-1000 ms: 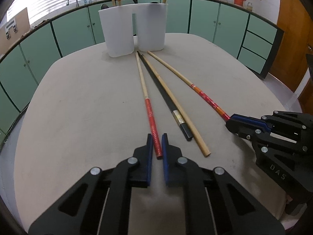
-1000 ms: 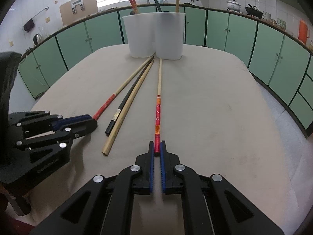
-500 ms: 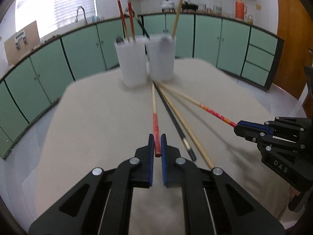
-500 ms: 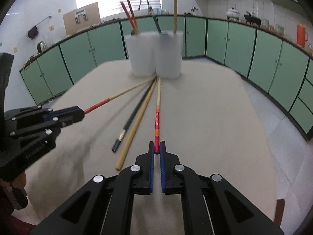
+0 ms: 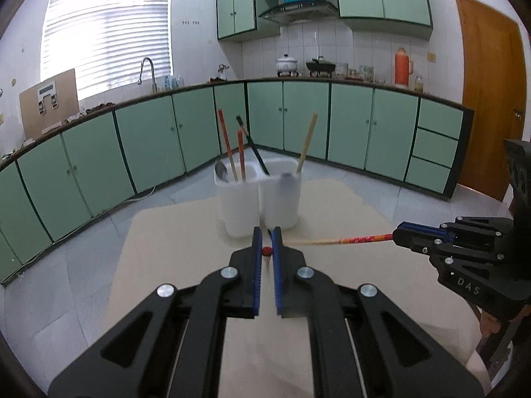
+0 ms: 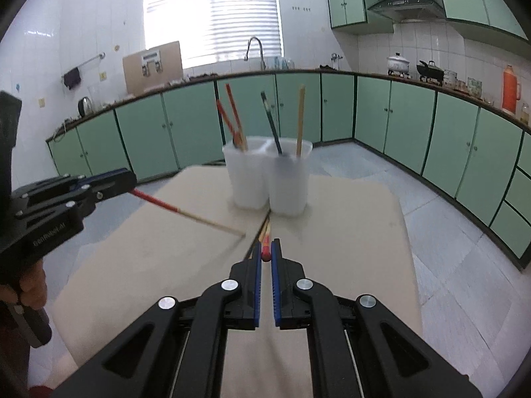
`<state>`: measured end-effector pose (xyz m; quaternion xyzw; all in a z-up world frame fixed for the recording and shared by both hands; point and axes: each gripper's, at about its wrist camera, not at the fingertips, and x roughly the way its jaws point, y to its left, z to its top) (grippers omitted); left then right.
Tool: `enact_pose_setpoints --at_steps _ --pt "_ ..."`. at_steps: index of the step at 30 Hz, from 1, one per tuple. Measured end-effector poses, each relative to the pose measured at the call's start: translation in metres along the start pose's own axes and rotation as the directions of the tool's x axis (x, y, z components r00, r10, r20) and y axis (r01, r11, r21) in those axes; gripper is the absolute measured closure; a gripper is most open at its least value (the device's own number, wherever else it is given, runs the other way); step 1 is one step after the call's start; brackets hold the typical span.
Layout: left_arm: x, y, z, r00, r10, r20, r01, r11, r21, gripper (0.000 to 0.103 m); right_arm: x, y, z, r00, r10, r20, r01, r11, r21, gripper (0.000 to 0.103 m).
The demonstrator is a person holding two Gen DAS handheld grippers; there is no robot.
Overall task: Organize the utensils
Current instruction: 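Lift both red chopsticks and lower them into the white holder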
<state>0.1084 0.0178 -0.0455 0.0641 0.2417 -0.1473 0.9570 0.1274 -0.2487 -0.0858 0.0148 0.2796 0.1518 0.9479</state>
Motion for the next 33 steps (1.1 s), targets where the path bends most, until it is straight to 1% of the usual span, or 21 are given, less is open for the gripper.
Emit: enact_pose_setpoints --at_steps 5,9,18,21,23,29,33 --pt "-0.004 0.003 0.016 1.0 -0.008 0.03 0.009 1.0 -0.011 0.098 -0.006 -0.004 0.024 0.999 0.02 0.031 -0.02 1.0 0.004 0.097" --pt "-0.006 0.007 0.027 0.999 -0.009 0.049 0.01 1.0 -0.016 0.098 -0.01 -0.002 0.04 0.998 0.033 0.052 -0.032 0.999 -0.017 0.097" --pt "-0.017 0.017 0.045 0.996 -0.013 0.093 0.017 0.999 -0.034 0.098 -0.014 0.002 0.069 0.995 0.084 0.051 -0.081 0.995 -0.059 0.097" --pt "-0.021 0.022 0.053 0.993 -0.002 0.115 0.006 0.999 -0.033 0.098 -0.015 0.002 0.076 0.993 0.107 0.052 -0.104 0.993 -0.062 0.097" --pt "-0.024 0.026 0.061 0.991 0.008 0.13 -0.004 1.0 -0.03 0.098 -0.016 0.003 0.081 0.992 0.109 0.062 -0.105 0.992 -0.071 0.097" --pt "-0.035 0.036 0.09 0.98 0.042 0.196 -0.037 0.999 -0.03 0.098 -0.025 0.002 0.107 0.985 0.139 0.098 -0.131 0.988 -0.083 0.097" --pt "-0.04 0.042 0.113 0.967 0.061 0.247 -0.054 0.998 -0.036 0.098 -0.035 0.001 0.137 0.978 0.136 0.159 -0.12 0.987 -0.111 0.097"
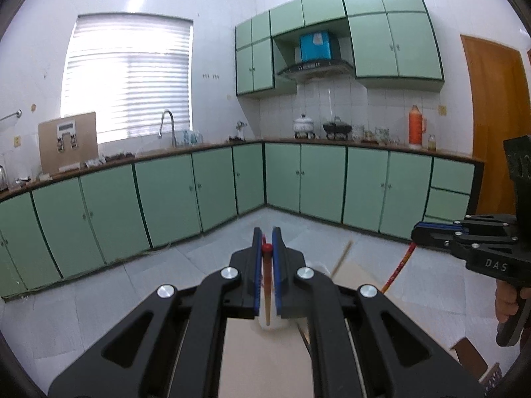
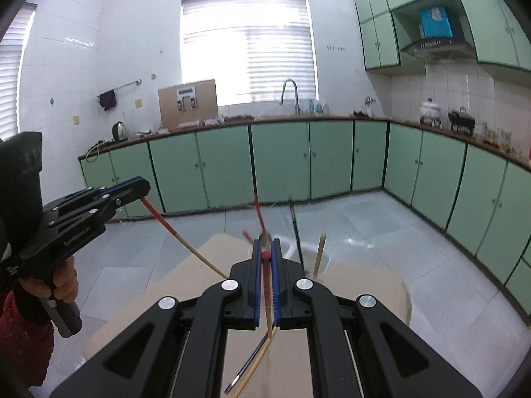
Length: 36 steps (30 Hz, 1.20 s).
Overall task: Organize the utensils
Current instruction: 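Lift both red chopsticks and lower them into the white holder, then open both tools and move them back over the mat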
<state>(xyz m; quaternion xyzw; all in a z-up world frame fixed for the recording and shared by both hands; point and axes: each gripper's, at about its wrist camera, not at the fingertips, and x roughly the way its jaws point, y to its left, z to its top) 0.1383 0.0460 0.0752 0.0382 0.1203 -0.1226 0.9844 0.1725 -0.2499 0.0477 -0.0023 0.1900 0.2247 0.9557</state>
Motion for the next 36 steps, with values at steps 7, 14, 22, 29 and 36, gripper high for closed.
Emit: enact_pose_setpoints --at_steps 7,14,22,29,36 --pt "0.023 0.002 0.039 0.998 0.014 0.063 -0.014 1.0 -0.011 0.098 0.009 -0.014 0.052 0.996 -0.019 0.084 0.019 1.0 -0.001 0.097" --pt "0.065 0.003 0.049 0.999 0.005 0.041 -0.004 1.0 -0.027 0.098 0.046 -0.036 0.084 0.992 -0.061 0.111 0.059 0.998 0.017 0.097" --pt "0.116 0.015 0.03 0.999 -0.019 -0.03 0.017 0.998 -0.054 0.098 0.108 -0.054 0.066 0.995 -0.098 0.032 0.098 0.995 0.022 0.097" --pt "0.15 0.019 0.008 0.995 -0.029 -0.097 0.024 0.998 -0.053 0.098 0.137 -0.067 0.04 0.995 -0.09 -0.044 0.092 0.994 0.055 0.097" --pt "0.171 0.022 -0.012 0.987 -0.04 -0.158 0.032 0.998 -0.053 0.097 0.153 -0.068 0.017 0.991 -0.076 -0.109 0.083 0.995 0.063 0.097"
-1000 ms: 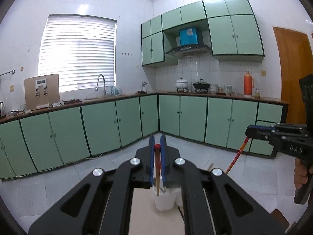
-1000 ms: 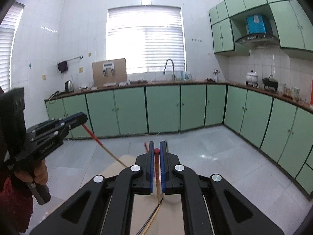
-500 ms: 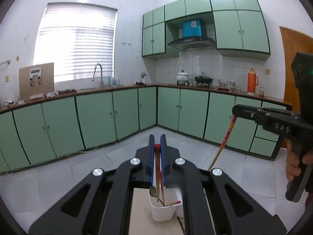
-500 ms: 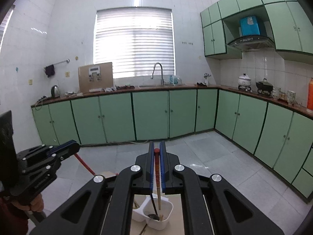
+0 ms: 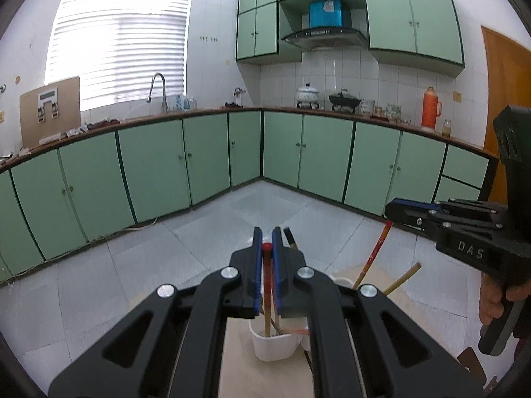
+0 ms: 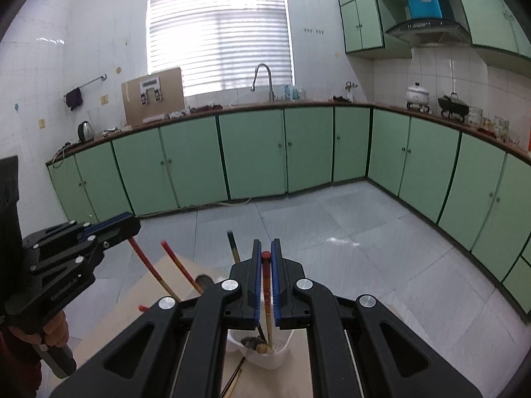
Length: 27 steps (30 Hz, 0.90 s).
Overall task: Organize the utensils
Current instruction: 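Open both tools and move them back over the mat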
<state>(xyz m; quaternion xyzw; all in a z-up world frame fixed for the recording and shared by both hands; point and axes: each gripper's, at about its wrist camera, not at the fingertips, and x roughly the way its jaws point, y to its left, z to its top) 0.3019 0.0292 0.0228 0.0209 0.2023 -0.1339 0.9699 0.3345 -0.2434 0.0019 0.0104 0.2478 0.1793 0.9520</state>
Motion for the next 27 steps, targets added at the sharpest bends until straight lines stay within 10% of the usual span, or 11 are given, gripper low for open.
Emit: enact_pose_setpoints --at_steps 7,27 --pt "0.004 0.009 -0.01 0.999 0.009 -0.033 -0.009 1.0 -0.012 0.085 0.002 -0.002 -0.012 0.999 0.016 -0.041 -0.015 1.0 0.027 0.095" --pt "-0.093 -0.006 -0.071 0.994 0.081 0.067 -0.079 0.996 -0.035 0.02 -0.082 0.016 -0.076 0.994 -0.074 0.085 0.066 0.994 0.089 0.016"
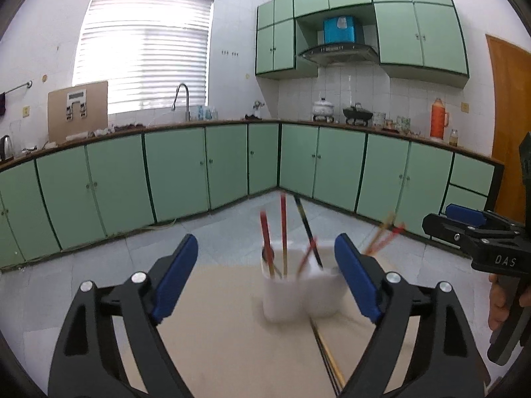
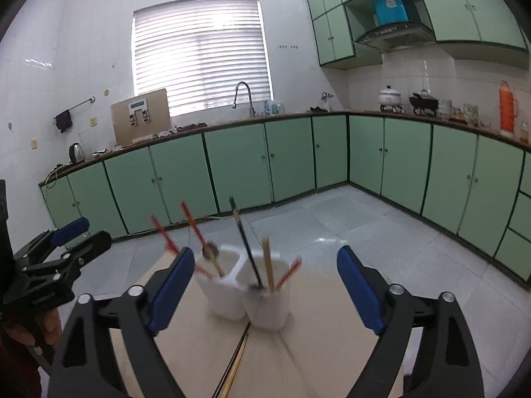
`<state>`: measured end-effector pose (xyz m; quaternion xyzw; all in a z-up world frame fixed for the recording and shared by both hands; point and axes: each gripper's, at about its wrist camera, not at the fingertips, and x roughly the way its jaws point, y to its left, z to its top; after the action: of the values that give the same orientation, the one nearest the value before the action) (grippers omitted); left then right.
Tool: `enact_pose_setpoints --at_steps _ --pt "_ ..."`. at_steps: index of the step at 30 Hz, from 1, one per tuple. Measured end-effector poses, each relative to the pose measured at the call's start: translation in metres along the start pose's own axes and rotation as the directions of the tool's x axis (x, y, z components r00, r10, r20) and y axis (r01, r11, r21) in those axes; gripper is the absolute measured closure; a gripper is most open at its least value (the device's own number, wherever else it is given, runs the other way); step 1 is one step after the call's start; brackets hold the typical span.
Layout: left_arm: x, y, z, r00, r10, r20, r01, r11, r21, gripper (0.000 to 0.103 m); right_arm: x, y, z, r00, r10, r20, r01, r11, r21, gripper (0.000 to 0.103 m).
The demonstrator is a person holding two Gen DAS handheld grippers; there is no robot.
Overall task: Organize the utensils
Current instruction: 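Open both tools and move them back over the mat, then grasp the wooden chopstick with the right tool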
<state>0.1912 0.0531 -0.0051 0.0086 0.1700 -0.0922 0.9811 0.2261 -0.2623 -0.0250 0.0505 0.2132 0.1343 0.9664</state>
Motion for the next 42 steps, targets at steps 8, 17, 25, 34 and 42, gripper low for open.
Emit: enact_pose_setpoints --at_steps 8,17,25,34,42 --pt "-0.008 0.005 -0.071 0.987 0.046 -0.151 -0.047 0.999 -0.004 0.018 -0.007 0.012 -0.07 0.994 -0.056 -0.094 0.057 0.998 0.003 0.014" --pt "-0.008 0.0 -0.135 0.964 0.097 -0.248 -0.087 0.995 0.053 0.018 -0.008 0.018 -0.144 0.977 -0.116 -0.181 0.124 0.992 0.031 0.019" --pt "-0.011 -0.007 -0.158 0.948 0.084 -0.308 -0.068 0.996 0.063 0.018 -0.008 0.049 -0.187 0.954 -0.051 -0.297 0.054 0.999 0.004 0.052" --pt "-0.014 -0.012 -0.177 0.93 0.081 -0.359 -0.065 0.996 0.056 0.018 -0.01 0.068 -0.205 0.935 -0.002 -0.354 -0.003 1.0 -0.015 0.077" --pt "-0.012 -0.011 -0.185 0.919 0.076 -0.388 -0.065 0.997 0.042 0.018 -0.004 0.071 -0.218 0.91 0.028 -0.413 -0.024 1.0 0.014 0.086"
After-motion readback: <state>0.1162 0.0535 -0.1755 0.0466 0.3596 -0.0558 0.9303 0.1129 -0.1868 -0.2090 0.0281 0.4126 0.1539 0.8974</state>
